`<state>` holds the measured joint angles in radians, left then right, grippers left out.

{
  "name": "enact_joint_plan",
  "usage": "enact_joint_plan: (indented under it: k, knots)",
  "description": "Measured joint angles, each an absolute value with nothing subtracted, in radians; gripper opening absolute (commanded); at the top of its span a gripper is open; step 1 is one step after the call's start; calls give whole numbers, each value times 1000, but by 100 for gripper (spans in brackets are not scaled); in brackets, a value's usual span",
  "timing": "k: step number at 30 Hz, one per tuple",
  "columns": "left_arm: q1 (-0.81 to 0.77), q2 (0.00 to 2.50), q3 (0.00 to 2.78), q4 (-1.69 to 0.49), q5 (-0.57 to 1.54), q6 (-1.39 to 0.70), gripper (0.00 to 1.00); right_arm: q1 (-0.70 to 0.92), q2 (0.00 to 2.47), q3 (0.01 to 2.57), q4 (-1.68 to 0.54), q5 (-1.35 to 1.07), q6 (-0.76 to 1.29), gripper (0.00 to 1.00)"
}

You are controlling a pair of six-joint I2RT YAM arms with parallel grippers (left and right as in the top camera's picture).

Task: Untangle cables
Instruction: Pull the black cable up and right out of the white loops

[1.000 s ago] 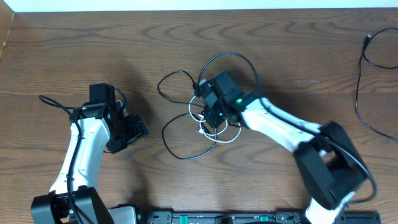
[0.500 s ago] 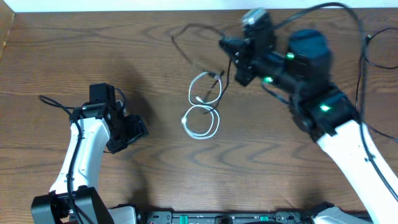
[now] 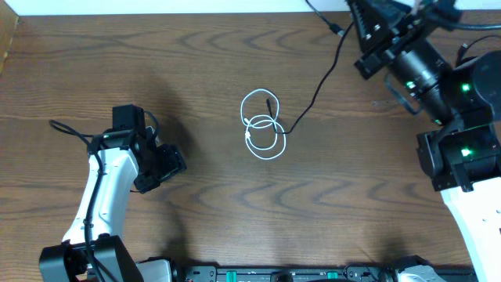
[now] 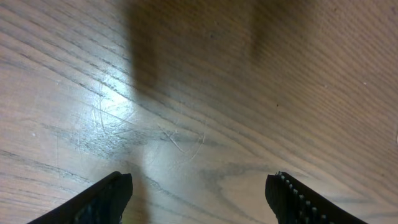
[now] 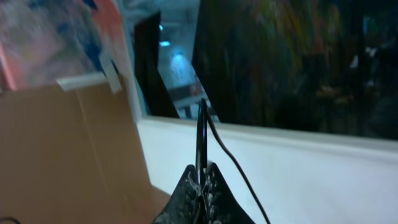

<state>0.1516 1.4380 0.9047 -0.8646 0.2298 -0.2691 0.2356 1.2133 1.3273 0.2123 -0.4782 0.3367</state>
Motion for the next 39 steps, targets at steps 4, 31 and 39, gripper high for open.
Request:
enact_joint_plan:
  k: [4, 31, 39]
  knots:
    - [152, 1438, 905, -866, 230, -270, 74, 179, 1214, 1327, 326, -502, 403, 1]
    - [152, 1438, 905, -857, 230, -270, 74, -61, 1288, 1374, -920, -184, 424, 1]
    - [152, 1438, 905, -856, 230, -270, 74, -185, 1301, 1726, -941, -194, 336, 1]
